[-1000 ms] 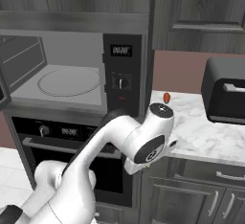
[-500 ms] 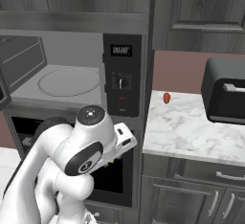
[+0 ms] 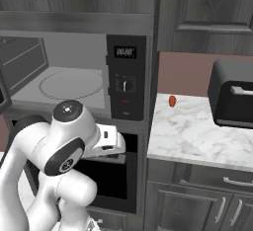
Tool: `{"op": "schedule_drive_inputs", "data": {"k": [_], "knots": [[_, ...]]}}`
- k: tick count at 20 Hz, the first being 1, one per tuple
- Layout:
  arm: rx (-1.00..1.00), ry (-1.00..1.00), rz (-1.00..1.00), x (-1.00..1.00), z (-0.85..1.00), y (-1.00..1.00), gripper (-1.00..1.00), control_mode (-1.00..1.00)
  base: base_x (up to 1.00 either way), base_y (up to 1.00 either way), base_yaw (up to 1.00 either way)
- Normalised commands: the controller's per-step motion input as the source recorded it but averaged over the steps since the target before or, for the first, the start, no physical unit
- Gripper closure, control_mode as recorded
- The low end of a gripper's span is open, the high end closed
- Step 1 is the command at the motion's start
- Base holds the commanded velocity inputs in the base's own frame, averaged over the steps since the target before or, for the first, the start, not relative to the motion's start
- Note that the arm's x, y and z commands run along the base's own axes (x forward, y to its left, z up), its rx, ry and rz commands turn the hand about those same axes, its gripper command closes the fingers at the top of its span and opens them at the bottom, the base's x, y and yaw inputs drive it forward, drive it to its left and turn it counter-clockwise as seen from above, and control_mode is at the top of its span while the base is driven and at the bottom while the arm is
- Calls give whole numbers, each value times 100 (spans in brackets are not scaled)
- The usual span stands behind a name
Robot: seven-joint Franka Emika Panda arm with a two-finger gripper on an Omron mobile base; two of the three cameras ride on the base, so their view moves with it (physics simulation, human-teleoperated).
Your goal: Place the sponge inside the microwave to prepare for sanitizing.
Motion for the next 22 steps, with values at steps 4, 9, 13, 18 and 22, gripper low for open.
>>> {"op": "schedule_drive_inputs", "data": {"k": [4, 9, 13, 18, 22], "knots": [[17, -25, -35, -8, 9, 73, 100, -100, 0, 0, 0], [7, -18, -21, -22, 7, 54, 100, -100, 0, 0, 0], [0, -9, 0, -4, 0, 4, 100, -100, 0, 0, 0], [0, -19, 0, -29, 2, 43, 100, -100, 0, 0, 0], [0, -17, 1, -27, 5, 81, 100, -100, 0, 0, 0]]}}
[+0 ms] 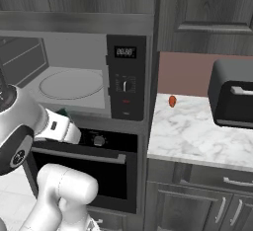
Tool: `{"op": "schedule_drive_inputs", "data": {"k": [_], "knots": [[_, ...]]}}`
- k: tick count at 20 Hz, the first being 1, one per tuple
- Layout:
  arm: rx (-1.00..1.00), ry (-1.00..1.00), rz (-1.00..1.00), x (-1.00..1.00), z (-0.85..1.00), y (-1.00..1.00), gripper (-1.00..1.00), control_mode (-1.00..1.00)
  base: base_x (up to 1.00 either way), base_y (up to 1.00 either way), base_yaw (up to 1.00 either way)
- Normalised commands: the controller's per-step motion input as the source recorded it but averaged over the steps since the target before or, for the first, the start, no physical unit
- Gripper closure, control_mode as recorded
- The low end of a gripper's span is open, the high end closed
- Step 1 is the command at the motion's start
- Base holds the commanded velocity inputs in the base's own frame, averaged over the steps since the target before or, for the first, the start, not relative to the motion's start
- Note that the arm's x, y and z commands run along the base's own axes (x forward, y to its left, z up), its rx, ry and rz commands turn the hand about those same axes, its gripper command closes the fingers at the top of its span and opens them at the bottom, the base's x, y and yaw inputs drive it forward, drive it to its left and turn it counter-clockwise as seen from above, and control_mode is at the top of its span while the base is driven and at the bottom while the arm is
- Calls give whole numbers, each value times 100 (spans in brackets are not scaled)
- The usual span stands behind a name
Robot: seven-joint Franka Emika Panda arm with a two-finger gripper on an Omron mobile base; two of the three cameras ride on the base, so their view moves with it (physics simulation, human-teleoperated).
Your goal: Place the sponge inside the microwave to prepare for sanitizing.
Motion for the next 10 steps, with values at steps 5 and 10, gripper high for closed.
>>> {"op": "schedule_drive_inputs", "data": {"k": [5, 10], "knots": [[0, -10, 3, -7, 7, 61, 100, -100, 0, 0, 0], [0, -14, 0, 4, 0, 59, 100, -100, 0, 0, 0]]}}
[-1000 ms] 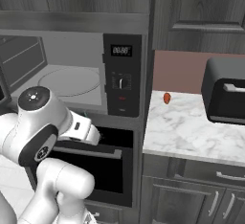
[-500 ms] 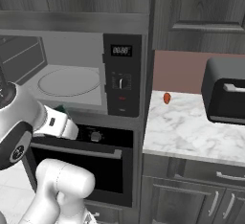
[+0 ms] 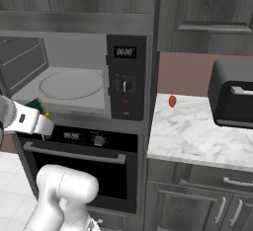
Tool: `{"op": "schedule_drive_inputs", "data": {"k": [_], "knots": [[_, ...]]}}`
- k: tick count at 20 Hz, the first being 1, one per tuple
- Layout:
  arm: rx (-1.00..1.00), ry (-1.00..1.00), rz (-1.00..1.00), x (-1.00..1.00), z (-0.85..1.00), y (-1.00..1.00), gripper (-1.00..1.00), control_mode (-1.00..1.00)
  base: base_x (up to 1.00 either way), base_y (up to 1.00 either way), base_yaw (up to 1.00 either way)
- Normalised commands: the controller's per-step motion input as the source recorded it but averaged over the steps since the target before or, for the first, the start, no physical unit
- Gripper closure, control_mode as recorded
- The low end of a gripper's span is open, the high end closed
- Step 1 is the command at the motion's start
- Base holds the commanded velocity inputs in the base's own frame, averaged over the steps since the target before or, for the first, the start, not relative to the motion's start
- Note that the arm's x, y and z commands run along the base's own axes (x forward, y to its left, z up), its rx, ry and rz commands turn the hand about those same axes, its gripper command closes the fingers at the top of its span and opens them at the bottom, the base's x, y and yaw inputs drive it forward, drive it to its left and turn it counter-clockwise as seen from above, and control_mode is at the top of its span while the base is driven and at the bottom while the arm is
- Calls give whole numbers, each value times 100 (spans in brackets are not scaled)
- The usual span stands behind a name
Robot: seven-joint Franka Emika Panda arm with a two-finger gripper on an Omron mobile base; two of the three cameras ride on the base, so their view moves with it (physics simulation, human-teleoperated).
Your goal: Place the sponge inside the microwave to prepare for sanitizing.
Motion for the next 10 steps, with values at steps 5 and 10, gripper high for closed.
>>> {"op": "schedule_drive_inputs", "data": {"k": [5, 10], "knots": [[-4, -22, 0, 12, 0, 61, 100, -100, 0, 0, 0], [-2, -28, 0, 2, 0, 41, 100, -100, 0, 0, 0]]}}
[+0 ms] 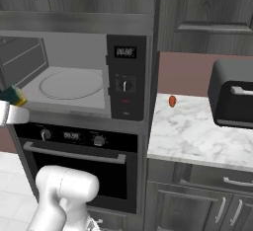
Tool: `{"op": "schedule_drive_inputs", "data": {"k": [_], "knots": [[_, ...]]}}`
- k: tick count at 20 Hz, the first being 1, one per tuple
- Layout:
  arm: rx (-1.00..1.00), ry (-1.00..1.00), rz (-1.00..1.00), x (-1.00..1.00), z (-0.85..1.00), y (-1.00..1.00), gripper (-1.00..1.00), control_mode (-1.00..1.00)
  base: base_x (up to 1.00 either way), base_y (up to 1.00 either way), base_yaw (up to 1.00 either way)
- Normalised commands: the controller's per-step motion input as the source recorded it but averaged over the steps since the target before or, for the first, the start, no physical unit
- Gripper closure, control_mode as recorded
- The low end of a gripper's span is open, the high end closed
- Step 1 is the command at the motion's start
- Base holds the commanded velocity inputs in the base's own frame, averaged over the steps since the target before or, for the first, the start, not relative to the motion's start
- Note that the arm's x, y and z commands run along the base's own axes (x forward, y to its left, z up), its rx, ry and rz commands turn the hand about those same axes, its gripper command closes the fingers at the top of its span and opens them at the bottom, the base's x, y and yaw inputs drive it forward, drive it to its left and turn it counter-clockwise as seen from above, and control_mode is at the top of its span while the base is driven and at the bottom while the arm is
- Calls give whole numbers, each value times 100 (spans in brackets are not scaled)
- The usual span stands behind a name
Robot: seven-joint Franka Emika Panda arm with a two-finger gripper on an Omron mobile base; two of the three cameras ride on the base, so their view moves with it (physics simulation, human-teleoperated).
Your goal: Place the sponge inside the microwave to prepare for sanitizing.
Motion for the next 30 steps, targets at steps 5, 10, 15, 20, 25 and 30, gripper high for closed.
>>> {"op": "schedule_drive_inputs", "data": {"k": [5, 10, 15, 20, 25, 30], "knots": [[0, -16, 0, 22, 0, 13, 100, -100, 0, 0, 0], [0, 1, 0, 43, 0, -13, 100, -100, 0, 0, 0], [0, 1, 0, 43, 0, -1, 100, -100, 0, 0, 0], [0, -1, 0, 41, 0, 0, 100, -100, 0, 0, 0], [0, -1, 0, 51, 0, 0, 100, -100, 0, 0, 0], [0, 0, 0, 51, -3, 0, 100, -100, 0, 0, 0]]}}
